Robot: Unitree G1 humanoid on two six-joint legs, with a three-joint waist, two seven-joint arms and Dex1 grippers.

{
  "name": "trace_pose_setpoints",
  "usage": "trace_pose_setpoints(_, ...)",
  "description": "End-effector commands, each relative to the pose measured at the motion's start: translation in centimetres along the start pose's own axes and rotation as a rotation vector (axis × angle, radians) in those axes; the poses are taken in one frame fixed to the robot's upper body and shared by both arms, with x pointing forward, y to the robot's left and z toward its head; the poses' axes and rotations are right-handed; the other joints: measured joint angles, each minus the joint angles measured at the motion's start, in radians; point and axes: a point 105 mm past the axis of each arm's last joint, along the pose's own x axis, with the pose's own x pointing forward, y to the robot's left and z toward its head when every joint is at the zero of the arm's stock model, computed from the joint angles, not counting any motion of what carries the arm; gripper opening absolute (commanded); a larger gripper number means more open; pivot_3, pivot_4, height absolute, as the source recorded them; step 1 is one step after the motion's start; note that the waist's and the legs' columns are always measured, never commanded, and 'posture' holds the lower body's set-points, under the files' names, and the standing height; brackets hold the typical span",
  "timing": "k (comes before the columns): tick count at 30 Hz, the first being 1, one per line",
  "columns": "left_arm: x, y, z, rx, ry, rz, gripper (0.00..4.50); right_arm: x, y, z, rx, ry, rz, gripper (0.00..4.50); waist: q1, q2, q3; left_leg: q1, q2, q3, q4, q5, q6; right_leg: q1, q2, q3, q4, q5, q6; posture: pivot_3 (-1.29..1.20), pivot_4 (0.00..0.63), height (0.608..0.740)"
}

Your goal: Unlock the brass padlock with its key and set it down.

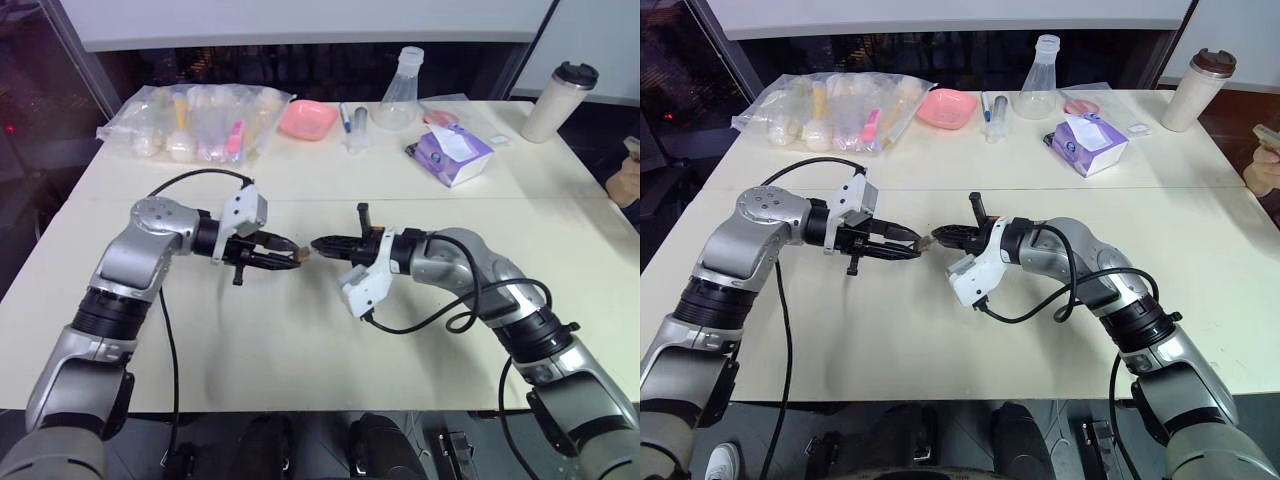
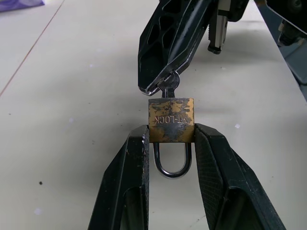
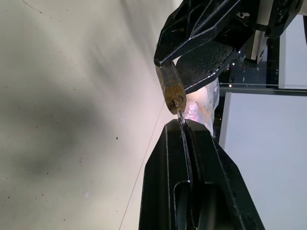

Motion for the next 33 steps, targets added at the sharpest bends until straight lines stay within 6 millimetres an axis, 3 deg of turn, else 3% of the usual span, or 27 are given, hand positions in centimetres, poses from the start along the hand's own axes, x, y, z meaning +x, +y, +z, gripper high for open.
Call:
trace_pose_setpoints(1,0.1,-0.2,1.8,0.056,-0.030,-0.003,0.78,0.0,-0.6,1.0,-0.025,-0.030,-0.023,0.03,0.000,0.000,0.000,0.000,0.000,0.000,0.000,0.000,0.000,0.000,0.000,0.000,0.000,0.000,0.000,0.00,0.150,0.715)
trace_pose_setpoints(10,0.2,0.0,2.5,0.078,-0.030,0.025,0.78,0.2,0.5,0.6,-0.003,-0.012,0.034,0.03,0.000,0.000,0.000,0.000,0.000,0.000,0.000,0.000,0.000,0.000,0.000,0.000,0.000,0.000,0.000,0.00,0.150,0.715)
trace_pose_setpoints(19,0.3,1.0,3.0,0.206,0.003,0.129,0.78,0.3,1.6,0.4,0.149,0.002,0.104,0.03,0.000,0.000,0.000,0.000,0.000,0.000,0.000,0.000,0.000,0.000,0.000,0.000,0.000,0.000,0.000,0.00,0.150,0.715)
trace_pose_setpoints(33,1.1,1.4,1.4,0.446,0.110,0.179,0.78,0.6,1.1,0.7,0.373,0.021,0.236,0.03,0.001,0.000,0.000,0.000,0.000,0.000,0.000,-0.001,0.002,0.000,-0.001,0.000,0.000,0.000,0.000,0.00,0.150,0.715)
